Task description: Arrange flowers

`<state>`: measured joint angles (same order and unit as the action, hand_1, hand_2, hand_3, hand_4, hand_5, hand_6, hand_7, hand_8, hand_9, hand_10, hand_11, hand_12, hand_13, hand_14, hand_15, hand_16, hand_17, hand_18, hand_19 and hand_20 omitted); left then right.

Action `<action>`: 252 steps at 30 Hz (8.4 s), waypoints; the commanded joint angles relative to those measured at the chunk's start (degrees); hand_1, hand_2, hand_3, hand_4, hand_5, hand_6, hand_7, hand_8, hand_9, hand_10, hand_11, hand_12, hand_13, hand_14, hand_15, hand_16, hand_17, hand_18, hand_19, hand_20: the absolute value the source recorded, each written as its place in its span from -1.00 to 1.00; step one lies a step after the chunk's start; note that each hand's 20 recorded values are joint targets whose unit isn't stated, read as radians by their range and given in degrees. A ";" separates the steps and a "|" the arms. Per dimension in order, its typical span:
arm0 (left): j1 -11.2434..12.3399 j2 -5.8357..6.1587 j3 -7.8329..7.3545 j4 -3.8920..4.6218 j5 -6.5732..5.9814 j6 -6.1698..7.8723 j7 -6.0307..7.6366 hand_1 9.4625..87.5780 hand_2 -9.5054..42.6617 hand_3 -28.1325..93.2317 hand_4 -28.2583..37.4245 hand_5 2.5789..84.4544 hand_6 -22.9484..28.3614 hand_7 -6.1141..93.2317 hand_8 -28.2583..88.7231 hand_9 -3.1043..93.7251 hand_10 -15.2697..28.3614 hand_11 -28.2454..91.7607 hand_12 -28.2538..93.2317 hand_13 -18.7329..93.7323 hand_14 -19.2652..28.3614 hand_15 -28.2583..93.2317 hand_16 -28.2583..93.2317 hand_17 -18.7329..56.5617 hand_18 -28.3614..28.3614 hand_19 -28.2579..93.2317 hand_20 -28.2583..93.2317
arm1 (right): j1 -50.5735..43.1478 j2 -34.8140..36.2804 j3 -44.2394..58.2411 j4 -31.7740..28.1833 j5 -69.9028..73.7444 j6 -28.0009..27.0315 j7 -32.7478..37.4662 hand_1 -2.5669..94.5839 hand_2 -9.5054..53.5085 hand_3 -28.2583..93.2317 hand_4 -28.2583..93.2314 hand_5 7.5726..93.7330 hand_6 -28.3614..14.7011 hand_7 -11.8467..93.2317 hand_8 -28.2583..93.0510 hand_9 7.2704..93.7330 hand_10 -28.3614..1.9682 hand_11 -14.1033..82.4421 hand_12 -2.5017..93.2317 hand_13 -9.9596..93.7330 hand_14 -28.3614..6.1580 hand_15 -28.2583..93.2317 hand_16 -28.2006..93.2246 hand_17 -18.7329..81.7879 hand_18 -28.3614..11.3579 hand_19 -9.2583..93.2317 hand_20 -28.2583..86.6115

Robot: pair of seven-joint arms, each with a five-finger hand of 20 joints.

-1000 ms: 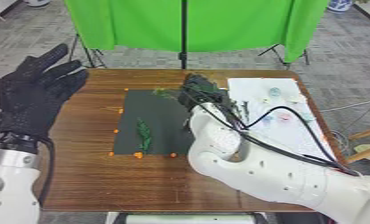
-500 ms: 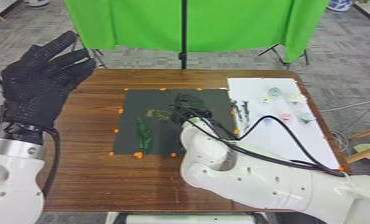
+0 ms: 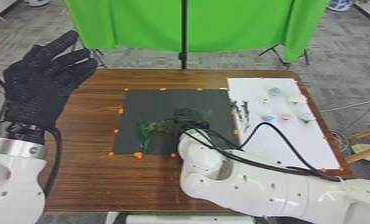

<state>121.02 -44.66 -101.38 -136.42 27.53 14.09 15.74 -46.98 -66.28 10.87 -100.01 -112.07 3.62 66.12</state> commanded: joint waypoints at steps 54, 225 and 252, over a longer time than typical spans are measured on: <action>9.50 -2.44 -5.99 -2.71 0.17 3.76 -1.11 -0.69 -0.29 0.74 -0.91 -0.17 0.30 -0.55 -0.69 -0.24 0.70 -0.05 -0.35 -0.22 1.00 0.29 -0.69 -0.69 1.00 0.56 -0.74 | 0.28 4.10 2.67 -11.67 -3.14 -10.30 -3.90 -0.08 -1.00 0.57 -0.96 0.89 0.27 -0.43 -0.45 1.00 0.20 0.02 -0.60 0.91 0.23 0.42 -0.21 0.47 -0.63 1.00 0.09; 10.10 -5.78 -3.26 -2.46 0.28 3.33 -1.90 -0.69 -0.28 0.73 -0.92 -0.17 0.31 -0.56 -0.68 -0.24 0.70 -0.05 -0.35 -0.22 1.00 0.28 -0.69 -0.69 1.00 0.56 -0.74 | -4.37 12.84 0.67 -4.41 -10.19 8.07 1.46 0.15 -1.00 0.66 -1.00 0.88 0.25 -0.38 -0.37 1.00 0.27 -0.01 -0.58 0.90 0.26 0.42 -0.22 0.40 -0.65 1.00 0.12; 9.12 -6.62 -3.20 -2.05 1.04 2.32 -4.50 -0.69 -0.28 0.73 -0.92 -0.16 0.31 -0.56 -0.68 -0.24 0.70 -0.05 -0.35 -0.22 1.00 0.28 -0.69 -0.69 1.00 0.56 -0.74 | -4.49 12.26 0.03 -3.63 -11.93 13.17 3.68 0.06 -1.00 0.63 -0.97 0.83 0.24 -0.36 -0.39 1.00 0.25 0.00 -0.59 0.90 0.27 0.42 -0.23 0.41 -0.66 1.00 0.13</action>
<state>129.77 -50.33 -104.52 -138.85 27.99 17.13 12.55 -51.87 -54.78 11.30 -102.85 -122.37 14.74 69.05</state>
